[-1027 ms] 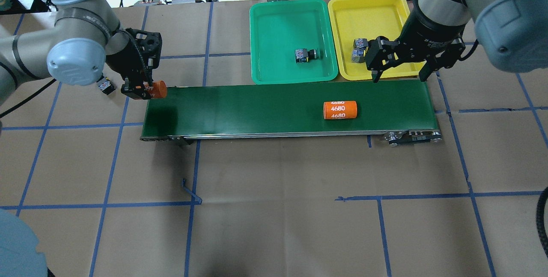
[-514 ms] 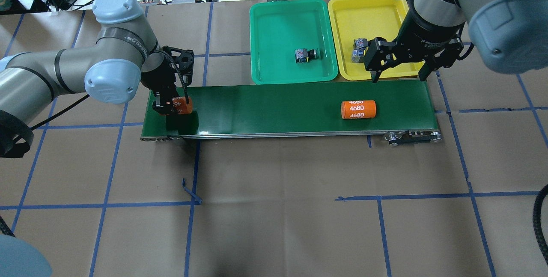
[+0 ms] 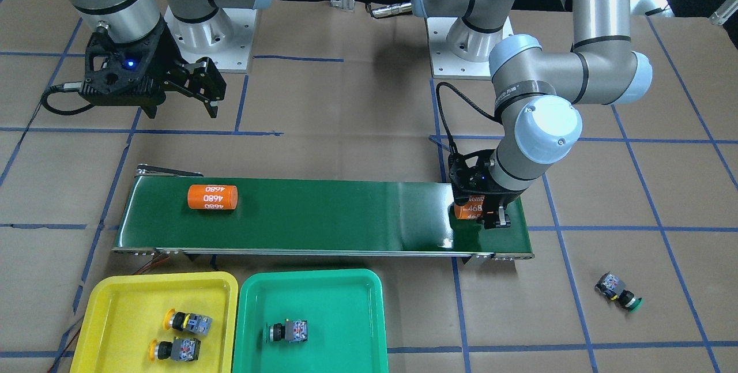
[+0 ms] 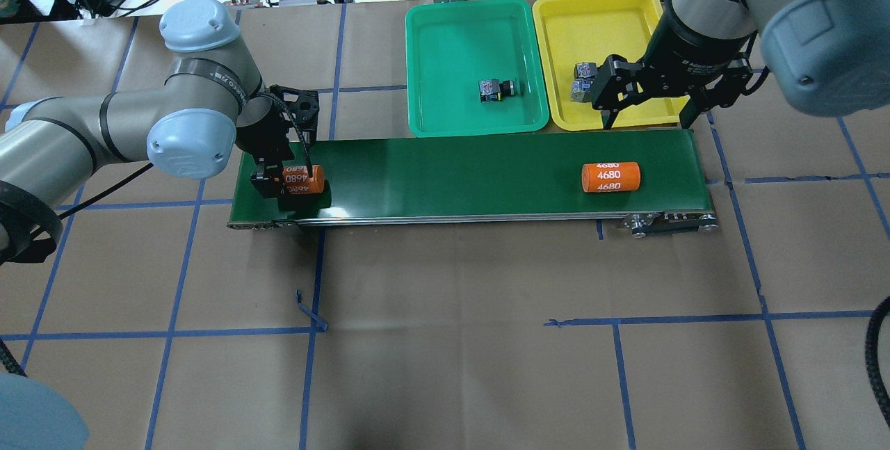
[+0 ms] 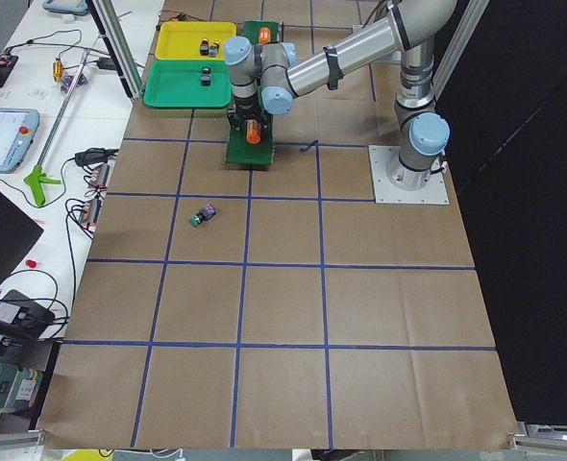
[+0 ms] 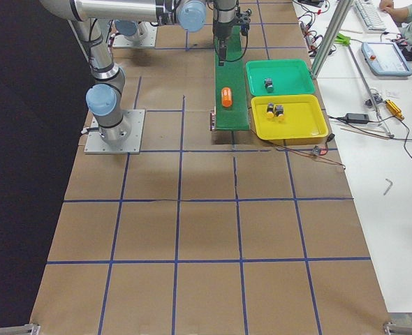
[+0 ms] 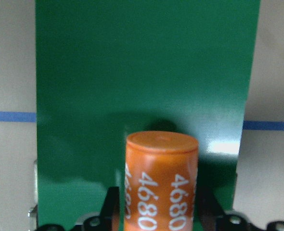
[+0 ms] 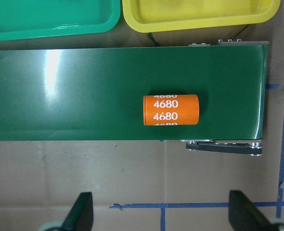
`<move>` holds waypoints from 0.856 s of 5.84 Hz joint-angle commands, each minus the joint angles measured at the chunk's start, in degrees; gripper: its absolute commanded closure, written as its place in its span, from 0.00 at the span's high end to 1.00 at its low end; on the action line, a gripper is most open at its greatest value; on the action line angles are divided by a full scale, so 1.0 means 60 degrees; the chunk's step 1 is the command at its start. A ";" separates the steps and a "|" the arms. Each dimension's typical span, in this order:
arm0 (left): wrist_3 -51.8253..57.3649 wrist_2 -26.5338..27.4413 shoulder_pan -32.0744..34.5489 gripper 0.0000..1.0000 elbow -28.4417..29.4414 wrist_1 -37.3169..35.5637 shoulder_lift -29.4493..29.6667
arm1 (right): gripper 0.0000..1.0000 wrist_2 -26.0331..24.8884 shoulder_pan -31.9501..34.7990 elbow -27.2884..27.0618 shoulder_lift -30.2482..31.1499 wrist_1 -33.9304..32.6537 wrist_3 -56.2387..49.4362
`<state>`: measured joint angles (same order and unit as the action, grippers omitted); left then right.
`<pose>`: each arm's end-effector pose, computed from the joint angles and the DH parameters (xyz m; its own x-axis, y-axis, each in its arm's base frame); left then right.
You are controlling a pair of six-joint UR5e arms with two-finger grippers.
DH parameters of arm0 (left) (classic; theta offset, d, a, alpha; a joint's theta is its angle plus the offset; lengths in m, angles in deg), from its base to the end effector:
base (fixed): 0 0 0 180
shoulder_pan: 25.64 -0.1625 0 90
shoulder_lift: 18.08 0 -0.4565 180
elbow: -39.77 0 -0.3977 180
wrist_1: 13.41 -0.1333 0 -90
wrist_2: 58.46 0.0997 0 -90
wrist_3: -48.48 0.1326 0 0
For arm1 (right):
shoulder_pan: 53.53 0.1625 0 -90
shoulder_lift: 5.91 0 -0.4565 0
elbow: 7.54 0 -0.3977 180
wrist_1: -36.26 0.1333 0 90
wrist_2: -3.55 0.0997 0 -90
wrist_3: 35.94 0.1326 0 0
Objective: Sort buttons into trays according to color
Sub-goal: 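Lower the orange cylinder onto the belt, open the left gripper and withdraw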
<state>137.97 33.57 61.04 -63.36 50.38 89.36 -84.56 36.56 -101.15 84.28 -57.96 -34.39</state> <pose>-0.0955 -0.5751 0.2560 -0.0666 0.9949 0.0757 0.9973 0.0640 0.0360 0.1385 -0.4968 0.4641 -0.9991 0.0250 -0.0333 0.0255 0.9996 -0.0131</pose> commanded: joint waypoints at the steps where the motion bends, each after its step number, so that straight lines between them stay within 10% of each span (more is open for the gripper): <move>1: 0.0129 0.0014 -0.0788 0.98 0.0471 0.0134 -0.0108 | 1.00 -0.0066 -0.0001 0.0337 -0.0192 -0.0043 0.0093; 5: 0.4825 -0.0030 -0.3166 0.98 0.2183 0.0136 0.1248 | 1.00 -0.0271 -0.0001 0.0544 -0.0311 -0.0029 0.0093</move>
<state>155.58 33.20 43.39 -53.38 51.70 93.77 -85.95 36.56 -97.86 82.45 -58.20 -33.82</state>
